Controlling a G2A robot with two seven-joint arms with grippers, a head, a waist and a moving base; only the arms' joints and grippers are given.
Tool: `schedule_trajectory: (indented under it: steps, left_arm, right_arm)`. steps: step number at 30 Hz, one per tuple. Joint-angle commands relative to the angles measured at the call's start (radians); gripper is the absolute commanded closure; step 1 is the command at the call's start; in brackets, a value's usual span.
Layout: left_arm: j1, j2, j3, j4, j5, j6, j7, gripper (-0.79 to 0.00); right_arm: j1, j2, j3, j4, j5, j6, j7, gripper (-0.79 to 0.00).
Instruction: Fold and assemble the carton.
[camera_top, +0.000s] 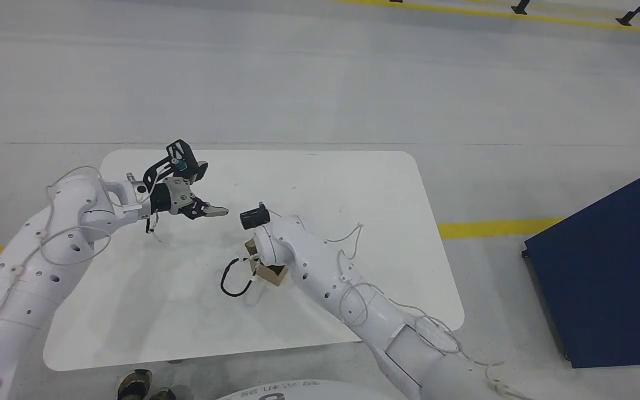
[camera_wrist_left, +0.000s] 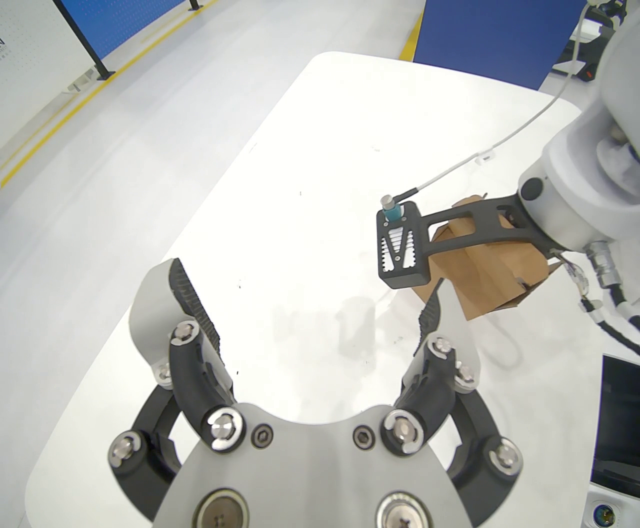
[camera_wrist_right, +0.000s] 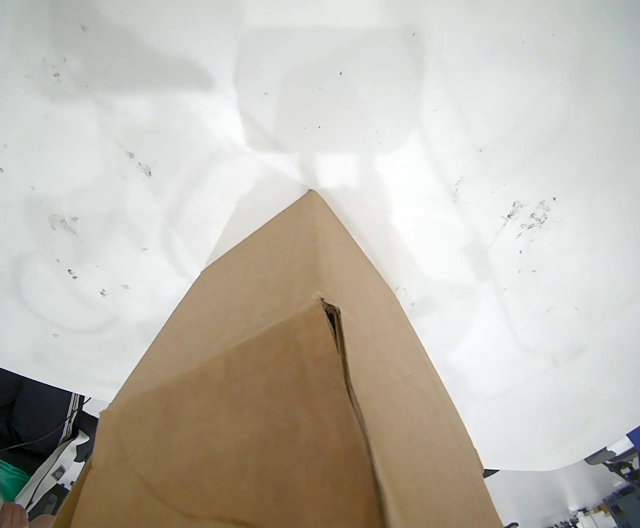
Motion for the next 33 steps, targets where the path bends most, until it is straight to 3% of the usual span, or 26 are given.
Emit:
schedule_trajectory:
  steps: [1, 13, 18, 22, 27, 33]
  left_arm:
    - [0.000, 0.000, 0.000, 0.000, 0.000, 0.000, 0.000, -0.785]
    - [0.000, 0.000, 0.000, 0.000, 0.000, 0.000, 0.000, -0.785]
    - [0.000, 0.000, 0.000, 0.000, 0.000, 0.000, 0.000, -0.785]
    - [0.000, 0.000, 0.000, 0.000, 0.000, 0.000, 0.000, -0.785]
    - [0.000, 0.000, 0.000, 0.000, 0.000, 0.000, 0.000, -0.785]
    - [0.000, 0.000, 0.000, 0.000, 0.000, 0.000, 0.000, -0.785]
  right_arm:
    - [0.002, -0.007, 0.005, 0.008, -0.008, -0.006, 0.006, 0.000]
    - [-0.039, -0.034, 0.054, -0.029, -0.081, -0.016, 0.016, 0.000]
    - [-0.125, -0.028, 0.096, -0.185, -0.148, -0.022, 0.022, 0.000]
    - [-0.237, -0.011, 0.129, -0.393, -0.211, -0.036, 0.028, 0.000]
    - [-0.387, 0.011, 0.169, -0.611, -0.220, -0.103, -0.111, 0.000]
    - [-0.543, 0.036, 0.273, -0.755, -0.036, -0.274, -0.340, 0.000]
